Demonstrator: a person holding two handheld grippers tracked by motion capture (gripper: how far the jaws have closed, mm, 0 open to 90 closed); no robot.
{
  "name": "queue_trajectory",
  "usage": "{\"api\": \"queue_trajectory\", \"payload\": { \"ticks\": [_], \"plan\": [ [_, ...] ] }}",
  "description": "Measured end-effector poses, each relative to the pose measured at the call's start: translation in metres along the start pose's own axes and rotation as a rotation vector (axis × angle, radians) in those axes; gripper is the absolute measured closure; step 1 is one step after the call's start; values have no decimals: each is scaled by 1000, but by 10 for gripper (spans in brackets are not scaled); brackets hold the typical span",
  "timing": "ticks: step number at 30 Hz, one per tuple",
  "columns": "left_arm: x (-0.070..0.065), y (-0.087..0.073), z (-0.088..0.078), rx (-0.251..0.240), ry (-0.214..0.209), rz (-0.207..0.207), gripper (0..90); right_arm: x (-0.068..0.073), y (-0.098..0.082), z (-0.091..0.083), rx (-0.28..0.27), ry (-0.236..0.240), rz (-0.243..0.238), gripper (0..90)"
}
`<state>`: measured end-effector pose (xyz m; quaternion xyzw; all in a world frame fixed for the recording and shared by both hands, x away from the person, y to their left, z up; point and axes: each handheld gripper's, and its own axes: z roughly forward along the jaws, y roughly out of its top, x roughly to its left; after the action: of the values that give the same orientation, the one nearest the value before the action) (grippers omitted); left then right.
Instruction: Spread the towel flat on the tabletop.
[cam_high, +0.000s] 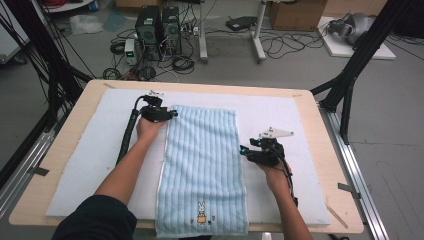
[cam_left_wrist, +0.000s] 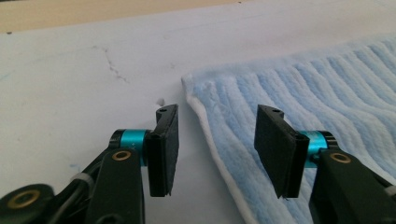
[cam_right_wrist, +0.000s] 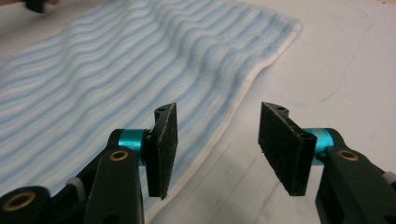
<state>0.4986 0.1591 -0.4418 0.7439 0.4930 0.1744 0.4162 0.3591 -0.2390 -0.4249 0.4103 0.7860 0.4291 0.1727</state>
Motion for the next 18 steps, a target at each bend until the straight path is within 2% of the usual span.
{"api": "queue_trajectory", "payload": {
  "ticks": [6, 7, 9, 11, 13, 14, 15, 17, 18],
  "plan": [
    [1, -5, -7, 10, -8, -12, 491, -25, 27, 43, 55, -59, 20, 460],
    [1, -6, -7, 16, -12, -10, 501, -29, 32, 49, 56, -68, 36, 466],
    [-1, -8, -5, 26, -28, 6, 518, -37, 39, 62, 71, -85, 62, 479],
    [-5, -10, -3, 41, -44, 23, 544, -43, 46, 74, 96, -94, 66, 498],
    [-10, -12, -2, 33, -27, 59, 558, -44, 52, 85, 113, -97, 66, 530],
    [-11, -13, -2, 30, -22, 63, 569, -44, 54, 90, 120, -89, 64, 550],
    [-11, -13, -2, 30, -16, 68, 596, -42, 56, 94, 124, -93, 49, 593],
    [-10, -14, -2, 26, -27, 74, 730, -40, 54, 102, 129, -108, 12, 652],
    [-10, -14, -2, 23, -28, 78, 773, -40, 52, 106, 134, -110, 9, 676]
  ]
}}
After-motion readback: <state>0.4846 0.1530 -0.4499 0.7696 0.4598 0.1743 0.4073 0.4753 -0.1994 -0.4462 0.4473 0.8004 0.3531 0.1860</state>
